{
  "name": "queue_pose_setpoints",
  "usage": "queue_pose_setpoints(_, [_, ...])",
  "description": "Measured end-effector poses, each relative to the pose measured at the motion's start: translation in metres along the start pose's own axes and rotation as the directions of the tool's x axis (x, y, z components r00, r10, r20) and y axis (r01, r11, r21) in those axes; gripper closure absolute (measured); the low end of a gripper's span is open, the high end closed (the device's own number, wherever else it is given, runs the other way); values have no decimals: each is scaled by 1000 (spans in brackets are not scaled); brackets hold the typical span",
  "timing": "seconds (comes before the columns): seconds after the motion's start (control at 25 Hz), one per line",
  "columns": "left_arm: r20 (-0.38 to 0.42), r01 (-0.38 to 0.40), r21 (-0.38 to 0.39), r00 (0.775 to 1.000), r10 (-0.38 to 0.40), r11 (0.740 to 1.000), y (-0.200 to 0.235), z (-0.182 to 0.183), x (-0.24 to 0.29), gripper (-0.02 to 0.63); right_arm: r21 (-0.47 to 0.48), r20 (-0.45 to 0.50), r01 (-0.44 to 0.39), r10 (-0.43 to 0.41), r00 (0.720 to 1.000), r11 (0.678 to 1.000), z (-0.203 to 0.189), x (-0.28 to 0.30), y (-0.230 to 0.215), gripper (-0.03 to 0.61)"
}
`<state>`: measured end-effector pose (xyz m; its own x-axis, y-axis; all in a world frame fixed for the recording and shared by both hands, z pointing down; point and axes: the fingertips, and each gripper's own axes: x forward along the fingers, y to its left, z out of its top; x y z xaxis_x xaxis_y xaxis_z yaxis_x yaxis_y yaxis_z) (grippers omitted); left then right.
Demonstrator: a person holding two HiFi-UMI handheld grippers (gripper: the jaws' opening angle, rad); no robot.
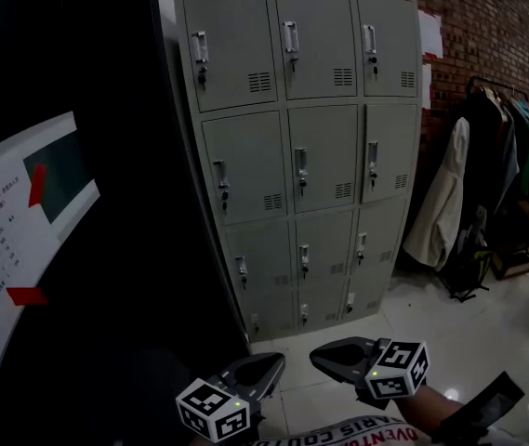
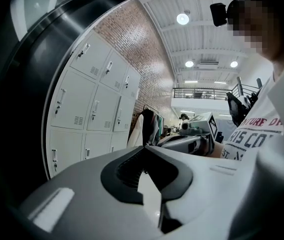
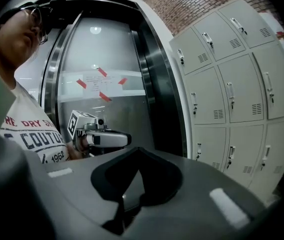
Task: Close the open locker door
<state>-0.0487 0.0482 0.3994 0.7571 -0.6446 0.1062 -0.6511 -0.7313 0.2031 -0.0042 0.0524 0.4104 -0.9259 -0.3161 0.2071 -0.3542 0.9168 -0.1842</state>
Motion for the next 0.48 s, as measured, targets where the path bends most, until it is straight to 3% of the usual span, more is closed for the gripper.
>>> queue_pose_setpoints(0.48, [-4, 18, 23, 1000, -18, 1000, -8, 6, 5, 609, 11, 5, -9, 9, 1000, 1000, 0, -1, 5, 584])
